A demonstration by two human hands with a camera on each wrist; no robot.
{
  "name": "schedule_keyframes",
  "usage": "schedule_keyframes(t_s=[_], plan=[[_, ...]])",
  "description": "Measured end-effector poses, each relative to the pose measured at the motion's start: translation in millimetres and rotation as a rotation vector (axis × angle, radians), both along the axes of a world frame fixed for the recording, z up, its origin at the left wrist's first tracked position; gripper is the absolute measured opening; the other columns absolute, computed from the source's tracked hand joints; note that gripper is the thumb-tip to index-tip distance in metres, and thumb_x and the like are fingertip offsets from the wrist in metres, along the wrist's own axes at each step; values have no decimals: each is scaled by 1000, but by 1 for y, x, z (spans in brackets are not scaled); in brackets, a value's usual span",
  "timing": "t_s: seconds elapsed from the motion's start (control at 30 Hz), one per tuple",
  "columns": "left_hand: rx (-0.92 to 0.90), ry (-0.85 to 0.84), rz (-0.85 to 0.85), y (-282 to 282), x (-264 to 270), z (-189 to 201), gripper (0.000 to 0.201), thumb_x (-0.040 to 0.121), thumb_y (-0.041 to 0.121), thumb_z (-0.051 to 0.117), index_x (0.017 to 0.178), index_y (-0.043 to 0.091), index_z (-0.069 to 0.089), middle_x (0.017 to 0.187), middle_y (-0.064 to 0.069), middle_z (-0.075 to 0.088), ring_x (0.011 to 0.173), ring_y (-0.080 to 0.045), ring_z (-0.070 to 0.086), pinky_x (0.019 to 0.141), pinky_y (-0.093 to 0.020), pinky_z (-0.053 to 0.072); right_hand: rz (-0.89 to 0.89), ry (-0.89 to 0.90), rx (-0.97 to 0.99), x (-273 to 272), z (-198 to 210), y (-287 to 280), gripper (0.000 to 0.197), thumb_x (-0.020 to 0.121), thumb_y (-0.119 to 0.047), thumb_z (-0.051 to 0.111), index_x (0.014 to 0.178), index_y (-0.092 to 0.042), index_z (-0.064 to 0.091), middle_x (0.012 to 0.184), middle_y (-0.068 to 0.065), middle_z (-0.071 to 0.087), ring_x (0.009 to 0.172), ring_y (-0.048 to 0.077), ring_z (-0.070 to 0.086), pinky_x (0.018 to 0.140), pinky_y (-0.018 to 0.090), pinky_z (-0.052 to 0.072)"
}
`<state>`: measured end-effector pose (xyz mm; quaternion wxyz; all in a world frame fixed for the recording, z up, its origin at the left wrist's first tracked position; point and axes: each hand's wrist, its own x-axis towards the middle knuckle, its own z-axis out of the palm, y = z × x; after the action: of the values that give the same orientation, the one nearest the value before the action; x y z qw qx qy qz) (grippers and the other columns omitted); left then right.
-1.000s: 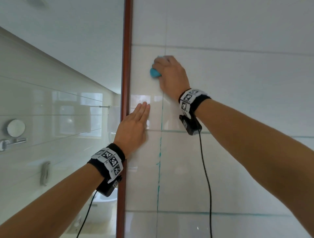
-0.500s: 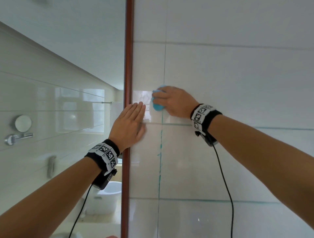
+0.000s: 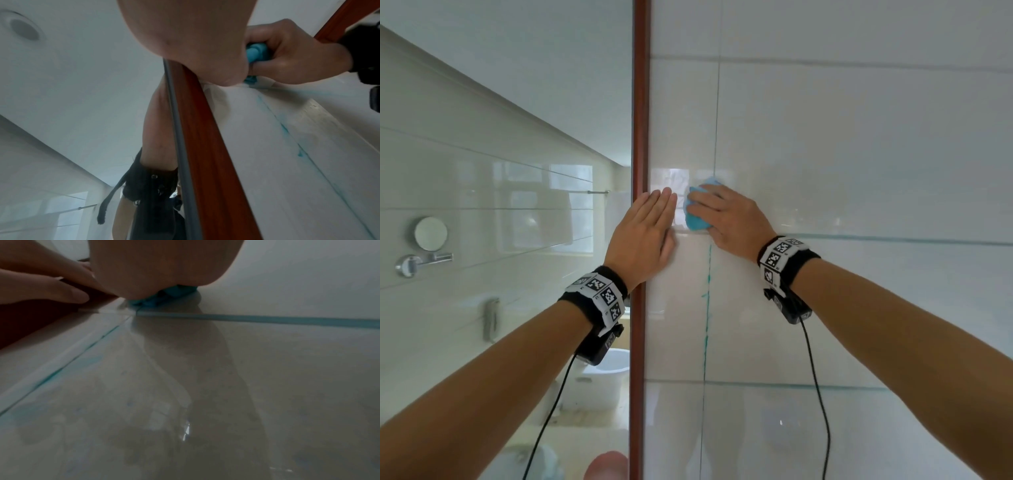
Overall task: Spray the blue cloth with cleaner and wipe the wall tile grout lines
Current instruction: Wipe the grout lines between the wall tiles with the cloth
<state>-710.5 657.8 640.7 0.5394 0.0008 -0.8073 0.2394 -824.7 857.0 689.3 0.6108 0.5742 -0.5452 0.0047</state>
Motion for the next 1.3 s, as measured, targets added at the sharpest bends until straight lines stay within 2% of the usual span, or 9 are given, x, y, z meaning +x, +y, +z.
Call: schedule_keyframes(t_s=[0.07, 0.17, 0.27, 0.4, 0.53, 0.9, 1.1, 1.23, 1.3], plan=[[8, -5, 17, 3, 1, 0, 59, 105, 27, 39, 156, -2, 37, 161, -20, 41, 149, -32, 40, 131, -39, 12, 8, 64, 109, 1, 8, 8, 34, 86, -1, 60, 116, -9, 73, 128, 7, 70, 117, 33, 66, 112, 34, 40], [15, -3, 47, 5, -1, 0, 60, 105, 29, 37, 157, -2, 37, 161, -20, 41, 150, -32, 39, 131, -40, 11, -47, 106, 241, 2, 47, 17, 33, 90, -7, 49, 113, -11, 73, 128, 8, 70, 115, 36, 67, 103, 41, 52], [10, 14, 58, 5, -4, -2, 60, 105, 28, 38, 156, -3, 38, 160, -21, 42, 149, -33, 40, 130, -43, 15, -54, -77, 75, 12, 100, 19, 42, 90, -19, 42, 118, -11, 72, 132, 10, 68, 121, 37, 63, 98, 48, 56], [0, 37, 49, 6, -9, -2, 58, 104, 26, 40, 154, -4, 41, 157, -22, 45, 147, -34, 44, 129, -43, 19, 1, -262, -197, 20, 137, 9, 37, 83, -8, 52, 114, -13, 71, 125, 2, 69, 116, 30, 62, 95, 44, 53], [-15, 46, 39, 4, -11, -1, 57, 100, 20, 40, 150, -6, 45, 153, -24, 50, 142, -36, 50, 127, -44, 24, 80, -245, -237, 8, 105, -6, 41, 81, -4, 58, 118, -13, 73, 132, 3, 68, 122, 31, 62, 106, 38, 49], [-11, -31, 96, 7, -4, 0, 65, 93, 7, 20, 153, -7, 40, 155, -26, 46, 143, -38, 48, 127, -45, 24, -59, 35, 194, -2, -45, 11, 39, 83, 1, 60, 118, -11, 72, 133, 8, 67, 126, 34, 60, 123, 44, 35], [5, -76, 92, 7, -2, 1, 67, 91, 8, 18, 153, -7, 39, 155, -26, 46, 144, -39, 47, 127, -46, 25, -93, 163, 484, -6, -7, 26, 38, 86, 1, 63, 122, -10, 68, 140, 9, 63, 124, 34, 63, 112, 46, 49], [31, -48, 40, 10, -4, -1, 66, 90, 6, 22, 149, -10, 44, 152, -28, 49, 140, -41, 51, 126, -47, 28, -29, -81, 225, 7, 1, 29, 34, 90, -10, 52, 119, -10, 71, 133, 8, 67, 119, 35, 64, 102, 42, 54], [44, -28, 24, 11, -6, -3, 65, 89, 5, 23, 148, -10, 45, 150, -29, 51, 139, -41, 53, 125, -48, 30, -32, -98, 202, 5, -19, 22, 39, 90, -11, 47, 120, -10, 71, 135, 7, 66, 122, 34, 61, 110, 42, 46]])
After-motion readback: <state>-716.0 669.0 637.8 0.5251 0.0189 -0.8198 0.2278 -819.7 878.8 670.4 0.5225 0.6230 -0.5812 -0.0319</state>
